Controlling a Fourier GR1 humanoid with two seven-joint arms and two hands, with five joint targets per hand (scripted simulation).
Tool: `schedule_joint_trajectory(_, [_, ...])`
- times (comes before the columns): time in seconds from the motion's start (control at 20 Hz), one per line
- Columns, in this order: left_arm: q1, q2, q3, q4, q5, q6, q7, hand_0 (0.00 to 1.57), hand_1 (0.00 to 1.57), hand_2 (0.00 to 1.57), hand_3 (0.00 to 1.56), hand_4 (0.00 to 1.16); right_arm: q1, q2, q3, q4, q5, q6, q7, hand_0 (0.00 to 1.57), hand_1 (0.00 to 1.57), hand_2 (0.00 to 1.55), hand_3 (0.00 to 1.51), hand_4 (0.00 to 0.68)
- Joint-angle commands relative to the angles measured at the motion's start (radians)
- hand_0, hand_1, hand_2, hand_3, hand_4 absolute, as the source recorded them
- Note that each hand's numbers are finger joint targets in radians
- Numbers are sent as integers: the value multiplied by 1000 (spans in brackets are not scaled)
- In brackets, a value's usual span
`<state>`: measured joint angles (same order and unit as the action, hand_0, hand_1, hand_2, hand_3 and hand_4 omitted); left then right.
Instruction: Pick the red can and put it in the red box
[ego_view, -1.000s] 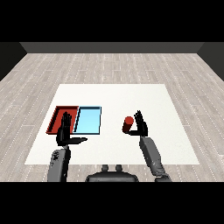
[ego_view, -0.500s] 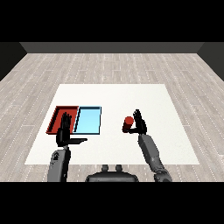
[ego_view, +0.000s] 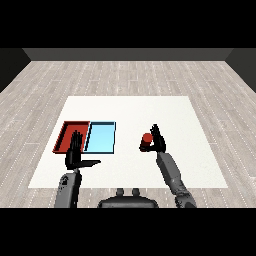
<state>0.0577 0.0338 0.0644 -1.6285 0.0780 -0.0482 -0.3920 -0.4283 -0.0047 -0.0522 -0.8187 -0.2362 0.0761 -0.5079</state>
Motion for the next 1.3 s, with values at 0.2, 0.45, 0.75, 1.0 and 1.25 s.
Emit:
schedule_joint_trajectory(0.2, [-55, 22, 17, -36, 17, 4, 69, 0, 0, 0, 0, 0, -95, -13, -34, 147, -7, 22, -17, 0, 0, 0, 0, 0])
schedule_joint_trajectory(0.45, [-91, 17, 25, 53, -20, 29, 12, 0, 0, 0, 0, 0, -72, 0, -3, 50, -11, -24, 9, 0, 0, 0, 0, 0])
schedule_joint_trajectory(0.75, [-28, 21, 30, 32, 5, -7, -28, 0, 0, 0, 0, 0, -82, 4, 147, 104, -111, -102, -15, 0, 0, 0, 0, 0])
schedule_joint_trajectory(1.0, [3, 4, -2, -11, -12, 10, 18, 0, 0, 0, 0, 0, -138, 4, 32, 273, -30, -29, -102, 0, 0, 0, 0, 0])
schedule_joint_trajectory(1.25, [-41, 6, 8, 0, 5, 8, 30, 0, 0, 0, 0, 0, -191, -33, 10, 253, -28, -112, -14, 1470, 1470, 1469, 1434, 579])
